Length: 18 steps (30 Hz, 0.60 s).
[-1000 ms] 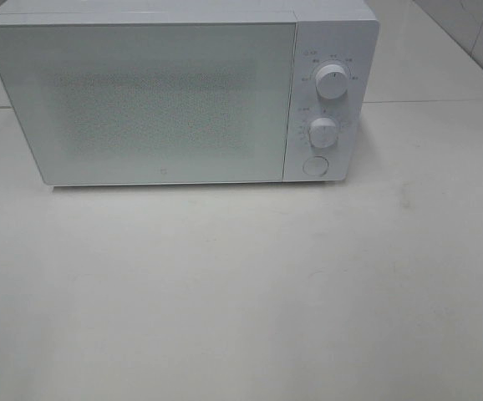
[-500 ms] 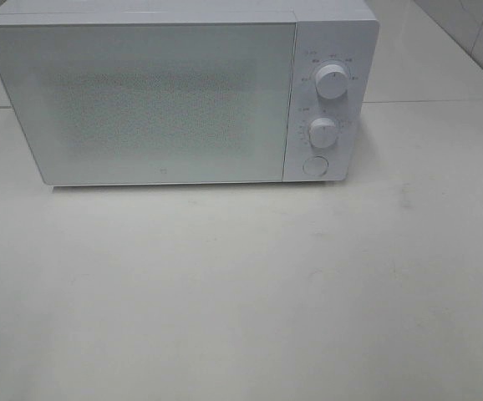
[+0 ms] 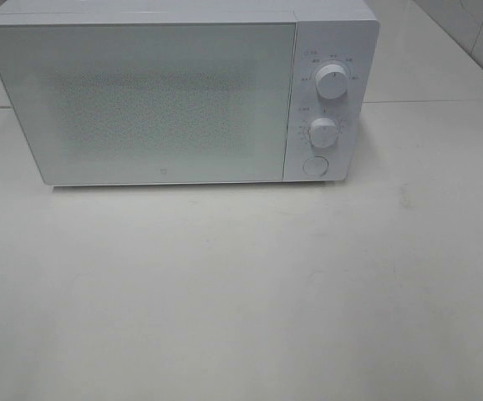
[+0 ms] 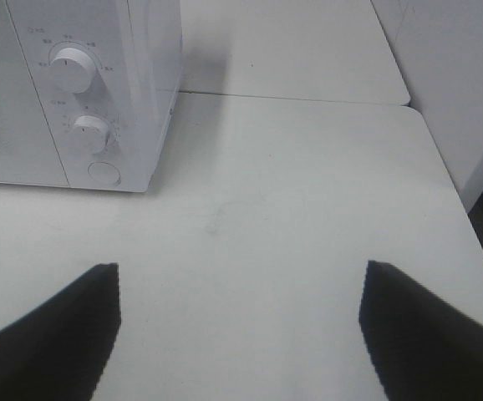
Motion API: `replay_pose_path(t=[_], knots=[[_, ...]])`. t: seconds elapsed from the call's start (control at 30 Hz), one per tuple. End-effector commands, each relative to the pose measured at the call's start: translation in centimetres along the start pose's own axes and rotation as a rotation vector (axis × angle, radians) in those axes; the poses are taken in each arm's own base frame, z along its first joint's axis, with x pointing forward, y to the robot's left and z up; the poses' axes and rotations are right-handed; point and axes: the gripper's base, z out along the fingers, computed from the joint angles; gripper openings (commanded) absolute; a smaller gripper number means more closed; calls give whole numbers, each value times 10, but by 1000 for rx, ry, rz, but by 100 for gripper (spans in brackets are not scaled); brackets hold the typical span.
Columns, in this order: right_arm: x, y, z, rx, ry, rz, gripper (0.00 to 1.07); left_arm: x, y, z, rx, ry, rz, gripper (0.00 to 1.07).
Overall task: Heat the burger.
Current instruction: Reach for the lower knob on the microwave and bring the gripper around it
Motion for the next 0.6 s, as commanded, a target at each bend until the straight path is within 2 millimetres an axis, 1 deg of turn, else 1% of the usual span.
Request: replay_pose_path(t=[0.03, 0.07, 0.1, 0.17, 0.2, 0.23, 0.27, 0.33, 0.37, 0.4, 0.43, 0.47, 0.5, 0.53, 0.57, 0.6], knots=[[-9, 0, 12, 3, -18, 10, 76, 2, -1, -2, 6, -18, -6, 88], [-9, 0, 12, 3, -18, 10, 76, 2, -1, -2, 6, -18, -6, 88], [-12, 0, 21, 4, -12, 11, 76, 2, -1, -2, 6, -18, -6, 88], [-12, -1, 24, 4, -6, 11, 76, 2, -1, -2, 6, -18, -6, 88], [-15, -1, 32, 4, -2, 12, 76, 2, -1, -2, 6, -18, -6, 88], [-15, -1, 32, 4, -2, 12, 76, 2, -1, -2, 6, -18, -6, 88], [-17, -1, 41, 5, 2, 13, 76, 2, -1, -2, 6, -18, -6, 88], [-18, -1, 45, 5, 2, 13, 76, 2, -1, -2, 6, -18, -6, 88], [-20, -1, 53, 5, -1, 14, 76, 2, -1, -2, 6, -18, -6, 88], [-21, -1, 58, 6, -3, 14, 76, 2, -1, -2, 6, -18, -6, 88], [-21, -1, 58, 6, -3, 14, 76, 2, -1, -2, 6, -18, -6, 88], [-23, -1, 66, 6, -10, 14, 76, 2, -1, -2, 6, -18, -6, 88], [-23, -1, 66, 6, -10, 14, 76, 2, -1, -2, 6, -18, -6, 88], [-24, -1, 70, 7, -15, 15, 76, 2, -1, -2, 6, -18, -6, 88], [-25, -2, 78, 8, -20, 15, 76, 2, -1, -2, 6, -18, -6, 88], [-25, -2, 78, 8, -20, 15, 76, 2, -1, -2, 6, -18, -6, 88]])
